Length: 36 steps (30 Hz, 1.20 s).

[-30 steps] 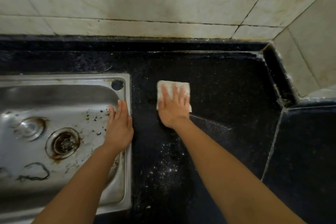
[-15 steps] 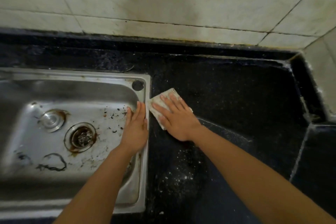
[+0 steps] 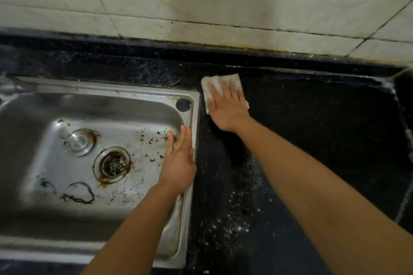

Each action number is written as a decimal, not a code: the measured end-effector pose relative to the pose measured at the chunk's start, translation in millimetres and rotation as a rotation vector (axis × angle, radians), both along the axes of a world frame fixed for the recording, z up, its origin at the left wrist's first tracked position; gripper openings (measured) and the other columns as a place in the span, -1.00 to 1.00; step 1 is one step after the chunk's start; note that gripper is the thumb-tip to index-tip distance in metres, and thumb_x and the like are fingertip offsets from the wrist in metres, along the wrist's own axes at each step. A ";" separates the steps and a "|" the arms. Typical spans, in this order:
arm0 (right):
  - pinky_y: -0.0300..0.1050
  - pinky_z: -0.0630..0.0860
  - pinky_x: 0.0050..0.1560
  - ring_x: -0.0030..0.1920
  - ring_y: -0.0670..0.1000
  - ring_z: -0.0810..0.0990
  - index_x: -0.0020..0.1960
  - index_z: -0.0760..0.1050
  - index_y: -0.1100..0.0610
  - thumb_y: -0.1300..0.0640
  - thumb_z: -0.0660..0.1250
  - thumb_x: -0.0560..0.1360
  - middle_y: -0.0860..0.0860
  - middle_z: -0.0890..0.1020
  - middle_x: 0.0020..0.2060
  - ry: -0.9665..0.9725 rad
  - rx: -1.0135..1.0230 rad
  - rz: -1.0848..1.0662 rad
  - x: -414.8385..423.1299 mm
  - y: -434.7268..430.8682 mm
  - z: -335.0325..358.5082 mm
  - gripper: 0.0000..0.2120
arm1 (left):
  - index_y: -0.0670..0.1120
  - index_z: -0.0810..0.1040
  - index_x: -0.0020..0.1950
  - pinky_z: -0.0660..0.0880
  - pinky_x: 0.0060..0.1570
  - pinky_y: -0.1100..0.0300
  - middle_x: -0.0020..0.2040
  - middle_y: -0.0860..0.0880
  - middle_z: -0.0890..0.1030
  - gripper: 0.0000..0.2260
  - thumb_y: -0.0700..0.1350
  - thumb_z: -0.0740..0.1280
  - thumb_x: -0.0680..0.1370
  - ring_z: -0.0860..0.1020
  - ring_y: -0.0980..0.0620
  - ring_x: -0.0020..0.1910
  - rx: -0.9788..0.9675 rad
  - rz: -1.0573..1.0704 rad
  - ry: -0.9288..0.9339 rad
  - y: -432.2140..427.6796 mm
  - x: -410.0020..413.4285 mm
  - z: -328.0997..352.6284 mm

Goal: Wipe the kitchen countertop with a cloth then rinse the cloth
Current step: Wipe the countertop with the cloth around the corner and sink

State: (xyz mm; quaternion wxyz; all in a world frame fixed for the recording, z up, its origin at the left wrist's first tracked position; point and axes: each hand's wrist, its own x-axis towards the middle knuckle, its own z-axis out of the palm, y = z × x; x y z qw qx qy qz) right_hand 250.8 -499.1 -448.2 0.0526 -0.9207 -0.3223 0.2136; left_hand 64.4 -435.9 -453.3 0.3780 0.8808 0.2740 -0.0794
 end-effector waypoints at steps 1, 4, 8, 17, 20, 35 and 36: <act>0.04 -0.36 0.47 0.53 0.10 -0.31 0.57 -0.23 -0.08 -0.10 -0.19 0.66 0.06 -0.23 0.55 0.001 0.001 0.041 -16.4 -7.7 1.6 -0.49 | 0.01 -0.15 0.56 -0.19 0.40 0.23 0.54 0.16 -0.15 -0.48 -0.17 -0.01 0.66 -0.31 0.01 0.50 -0.002 0.000 -0.001 -0.6 0.1 0.7; 0.04 -0.35 0.48 0.54 0.12 -0.28 0.57 -0.24 -0.05 -0.10 -0.22 0.63 0.07 -0.19 0.56 -0.022 0.023 0.200 -68.3 -43.3 6.8 -0.47 | -0.01 -0.16 0.56 -0.21 0.39 0.22 0.55 0.11 -0.15 -0.47 -0.19 0.01 0.65 -0.31 -0.01 0.49 0.002 -0.002 0.011 0.4 -0.2 -0.2; -0.01 -0.37 0.46 0.53 0.09 -0.27 0.56 -0.22 -0.08 -0.13 -0.23 0.60 0.01 -0.17 0.54 -0.036 0.031 0.423 -98.7 -88.2 9.3 -0.45 | -0.01 -0.20 0.56 -0.24 0.39 0.21 0.56 0.07 -0.18 -0.43 -0.20 0.04 0.64 -0.32 -0.04 0.49 0.030 -0.017 0.047 0.6 1.2 0.2; 0.10 -0.26 0.52 0.52 0.09 -0.34 0.54 -0.35 -0.07 -0.10 -0.17 0.65 0.02 -0.29 0.54 -0.015 -0.143 -0.005 -8.7 -104.2 8.7 -0.45 | -0.05 -0.21 0.55 -0.15 0.50 -0.06 0.57 0.05 -0.17 -0.45 -0.20 -0.01 0.63 -0.38 -0.10 0.47 0.171 -0.067 0.158 -1.4 4.5 10.6; 0.03 -0.27 0.51 0.53 0.06 -0.33 0.54 -0.33 -0.08 -0.12 -0.22 0.64 0.00 -0.29 0.54 0.018 -0.182 -0.203 3.5 -168.7 14.0 -0.47 | -0.06 -0.22 0.55 -0.15 0.50 -0.06 0.56 0.03 -0.18 -0.43 -0.22 0.00 0.62 -0.37 -0.10 0.48 0.182 -0.066 0.165 -2.4 5.8 8.1; 0.01 -0.35 0.47 0.52 0.04 -0.36 0.54 -0.25 -0.22 -0.13 -0.18 0.65 -0.01 -0.29 0.54 0.089 -0.154 -0.547 -138.7 -296.1 19.5 -0.51 | -0.17 -0.04 0.55 -0.15 0.49 -0.04 0.57 -0.10 -0.01 -0.54 -0.11 -0.06 0.66 -0.14 -0.10 0.54 0.289 -0.036 0.007 -26.4 -26.3 5.2; 0.00 -0.34 0.47 0.52 0.05 -0.34 0.54 -0.23 -0.20 -0.12 -0.18 0.65 0.00 -0.27 0.55 0.074 -0.144 -0.523 -154.6 -296.7 18.8 -0.51 | -0.17 -0.04 0.55 -0.16 0.49 -0.03 0.57 -0.10 -0.02 -0.54 -0.10 -0.07 0.66 -0.13 -0.08 0.54 0.290 -0.035 -0.030 -34.0 -37.4 6.6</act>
